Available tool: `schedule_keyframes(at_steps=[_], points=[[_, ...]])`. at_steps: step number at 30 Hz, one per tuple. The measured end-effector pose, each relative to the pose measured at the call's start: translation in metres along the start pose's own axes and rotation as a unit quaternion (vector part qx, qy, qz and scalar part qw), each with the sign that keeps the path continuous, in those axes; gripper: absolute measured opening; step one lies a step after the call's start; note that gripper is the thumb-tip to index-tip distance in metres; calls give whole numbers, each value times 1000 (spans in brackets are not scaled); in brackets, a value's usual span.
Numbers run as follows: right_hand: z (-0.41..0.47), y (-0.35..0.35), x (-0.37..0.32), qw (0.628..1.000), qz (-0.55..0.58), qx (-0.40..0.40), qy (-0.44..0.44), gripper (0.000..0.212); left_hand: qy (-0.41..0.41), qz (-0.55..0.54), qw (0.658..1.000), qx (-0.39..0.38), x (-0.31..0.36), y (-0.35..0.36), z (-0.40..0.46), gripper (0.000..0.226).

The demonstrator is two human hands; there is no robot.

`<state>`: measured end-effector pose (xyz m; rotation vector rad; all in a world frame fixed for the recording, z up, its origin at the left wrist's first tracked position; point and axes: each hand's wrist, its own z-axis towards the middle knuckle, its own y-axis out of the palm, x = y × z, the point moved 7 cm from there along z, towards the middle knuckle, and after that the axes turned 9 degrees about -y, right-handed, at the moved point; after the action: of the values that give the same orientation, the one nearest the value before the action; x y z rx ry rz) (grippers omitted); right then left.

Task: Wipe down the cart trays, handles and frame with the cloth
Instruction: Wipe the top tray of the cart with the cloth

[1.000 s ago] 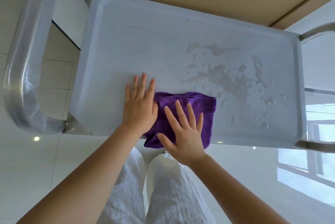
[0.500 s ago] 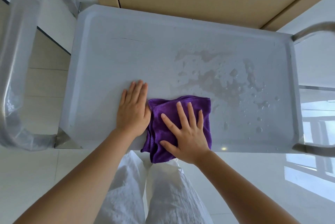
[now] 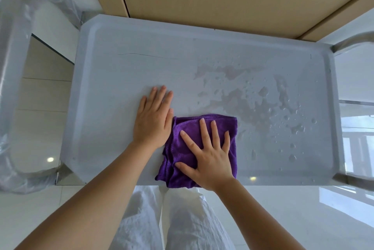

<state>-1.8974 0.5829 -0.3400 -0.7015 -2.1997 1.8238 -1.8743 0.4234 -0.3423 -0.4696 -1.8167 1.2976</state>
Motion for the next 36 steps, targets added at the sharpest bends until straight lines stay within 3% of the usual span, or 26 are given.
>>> schedule_keyframes(at_steps=[26, 36], points=[[88, -20, 37, 996, 39, 28, 69, 78, -18, 19, 999, 19, 0, -4, 1, 64], [115, -26, 49, 993, 61, -16, 100, 77, -44, 39, 996, 69, 6, -7, 5, 58]])
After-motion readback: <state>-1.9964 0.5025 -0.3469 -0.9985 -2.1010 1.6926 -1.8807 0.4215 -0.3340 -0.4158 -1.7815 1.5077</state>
